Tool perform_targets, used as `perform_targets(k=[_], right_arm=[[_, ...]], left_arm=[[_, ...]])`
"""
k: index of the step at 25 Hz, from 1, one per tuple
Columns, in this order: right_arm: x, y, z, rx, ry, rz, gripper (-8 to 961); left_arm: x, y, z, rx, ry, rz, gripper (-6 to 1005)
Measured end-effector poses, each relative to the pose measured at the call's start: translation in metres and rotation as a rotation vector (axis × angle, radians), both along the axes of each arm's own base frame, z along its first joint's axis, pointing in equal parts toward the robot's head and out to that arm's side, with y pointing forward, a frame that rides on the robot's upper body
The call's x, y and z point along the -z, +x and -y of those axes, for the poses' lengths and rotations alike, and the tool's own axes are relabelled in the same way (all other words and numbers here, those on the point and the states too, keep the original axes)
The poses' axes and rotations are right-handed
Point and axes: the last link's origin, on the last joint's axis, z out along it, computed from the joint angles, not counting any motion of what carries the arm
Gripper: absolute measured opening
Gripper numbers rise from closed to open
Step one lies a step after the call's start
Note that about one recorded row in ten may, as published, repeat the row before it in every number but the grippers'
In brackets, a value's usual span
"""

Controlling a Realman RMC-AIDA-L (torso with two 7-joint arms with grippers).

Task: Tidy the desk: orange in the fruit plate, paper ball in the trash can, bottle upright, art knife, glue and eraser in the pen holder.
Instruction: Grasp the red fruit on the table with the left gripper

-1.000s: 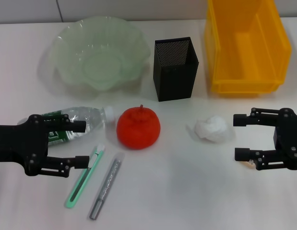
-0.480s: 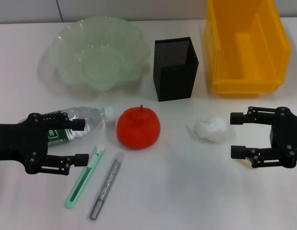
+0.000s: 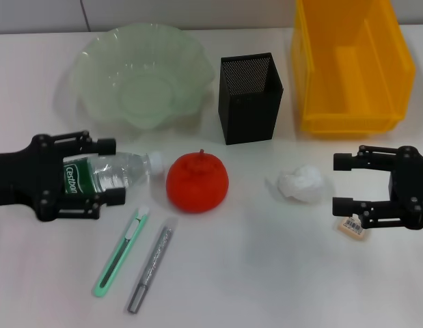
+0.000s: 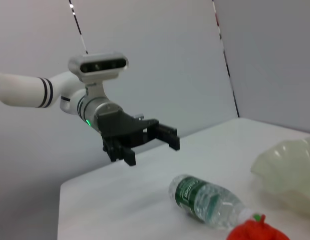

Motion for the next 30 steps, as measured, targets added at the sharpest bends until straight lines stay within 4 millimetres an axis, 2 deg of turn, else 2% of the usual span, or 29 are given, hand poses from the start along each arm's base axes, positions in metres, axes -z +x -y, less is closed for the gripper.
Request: perform_targets(k=[7,12,13,14,20,30], right_arm=[[-0.012,0.014,0.009,0.040,-0.005,0.038,789],[-0.021,0.027,0.021,0.086,-0.002,0.051,789],[-0.024,0.030,0.023,0.097,0.003,0.052,789],[-0.026,0.033,0.026,0.108,0.009,0.053,790],[-0.036,0.048,0.037,0.168,0.043,0.060,790],[-0.035,0.051,0.038,0.183,0.048,0.063,790]], left_arm=[[0.032,0.016,-0.020,0.016,0.077,-0.013,828],[0.062,0.026,-0.037,-0.003,0.056,-0.071,823],[0.062,0.026,-0.037,-0.003,0.056,-0.071,822],[0.075,0.029,-0.047,-0.026,0.048,-0.100,821],[0.101,0.034,-0.061,-0.045,0.045,-0.194,815],[0.123,0.033,-0.069,-0.050,0.020,-0.333,805]])
